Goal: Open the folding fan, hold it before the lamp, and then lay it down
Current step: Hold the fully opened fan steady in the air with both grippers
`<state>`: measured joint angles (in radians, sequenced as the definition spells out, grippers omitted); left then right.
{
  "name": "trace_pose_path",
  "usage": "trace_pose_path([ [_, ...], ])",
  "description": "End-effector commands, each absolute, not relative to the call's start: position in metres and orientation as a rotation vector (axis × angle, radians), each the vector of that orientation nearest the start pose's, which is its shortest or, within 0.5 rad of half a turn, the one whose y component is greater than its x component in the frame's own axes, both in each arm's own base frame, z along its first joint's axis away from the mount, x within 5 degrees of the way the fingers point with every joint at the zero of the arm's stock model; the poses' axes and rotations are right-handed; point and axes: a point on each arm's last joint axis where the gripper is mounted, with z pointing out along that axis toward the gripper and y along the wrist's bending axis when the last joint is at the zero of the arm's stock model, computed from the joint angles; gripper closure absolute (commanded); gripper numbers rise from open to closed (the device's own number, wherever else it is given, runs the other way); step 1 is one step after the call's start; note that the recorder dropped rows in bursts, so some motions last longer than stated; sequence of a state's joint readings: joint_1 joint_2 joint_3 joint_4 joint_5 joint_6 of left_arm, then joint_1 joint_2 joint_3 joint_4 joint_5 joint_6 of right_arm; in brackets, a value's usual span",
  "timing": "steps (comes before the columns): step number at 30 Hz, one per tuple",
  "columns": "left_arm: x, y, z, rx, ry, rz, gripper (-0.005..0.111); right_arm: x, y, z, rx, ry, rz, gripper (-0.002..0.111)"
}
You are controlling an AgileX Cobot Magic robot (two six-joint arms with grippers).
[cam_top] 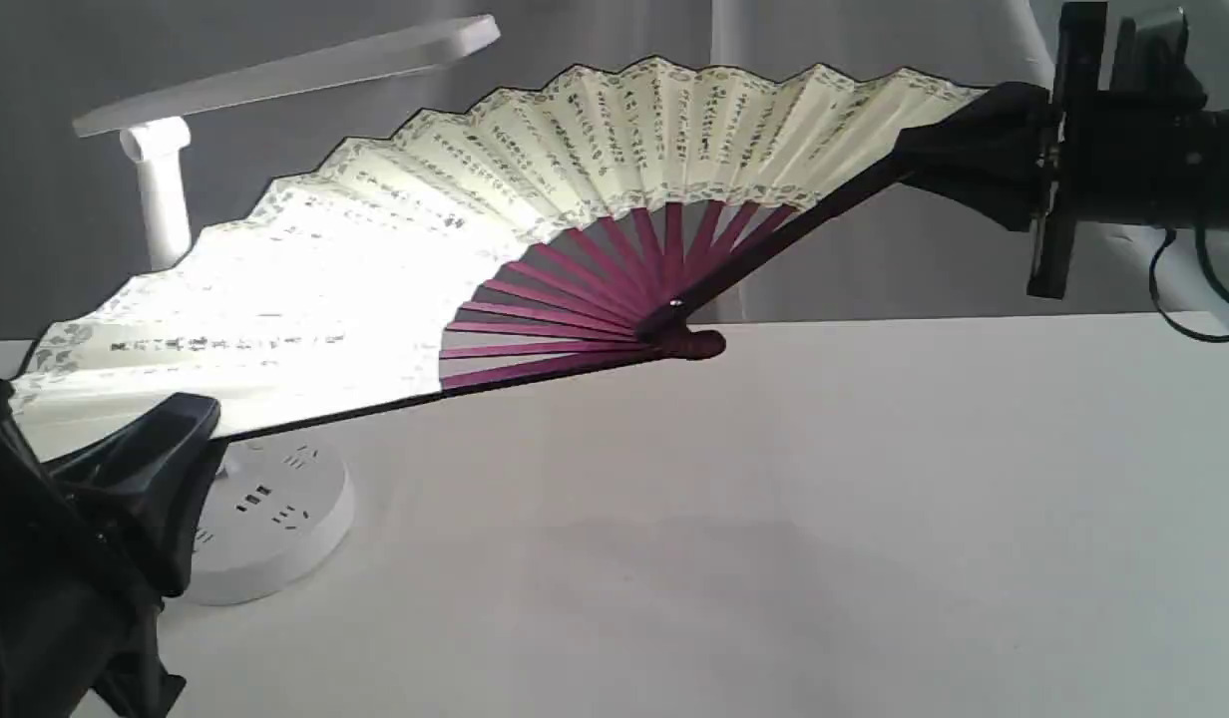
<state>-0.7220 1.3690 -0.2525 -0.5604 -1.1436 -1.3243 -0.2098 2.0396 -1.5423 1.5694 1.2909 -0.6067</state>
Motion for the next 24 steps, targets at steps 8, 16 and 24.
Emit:
trace_pose_path([
  [8, 0.1858, -0.0938, 0.2159, -1.128, 1.180, -1.417, 0.107, 0.4357, -0.0099, 0.2692, 0.260, 2.031, 1.621, 0.108],
  [16, 0.1855, -0.0957, 0.2165, -1.123, 1.184, -1.448, 0.107, 0.4356, -0.0108, 0.2690, 0.264, 2.033, 1.620, 0.108],
  [24, 0.1852, -0.0974, 0.2170, -1.104, 1.197, -1.458, 0.107, 0.4338, -0.0113, 0.2647, 0.252, 2.090, 1.589, 0.108],
])
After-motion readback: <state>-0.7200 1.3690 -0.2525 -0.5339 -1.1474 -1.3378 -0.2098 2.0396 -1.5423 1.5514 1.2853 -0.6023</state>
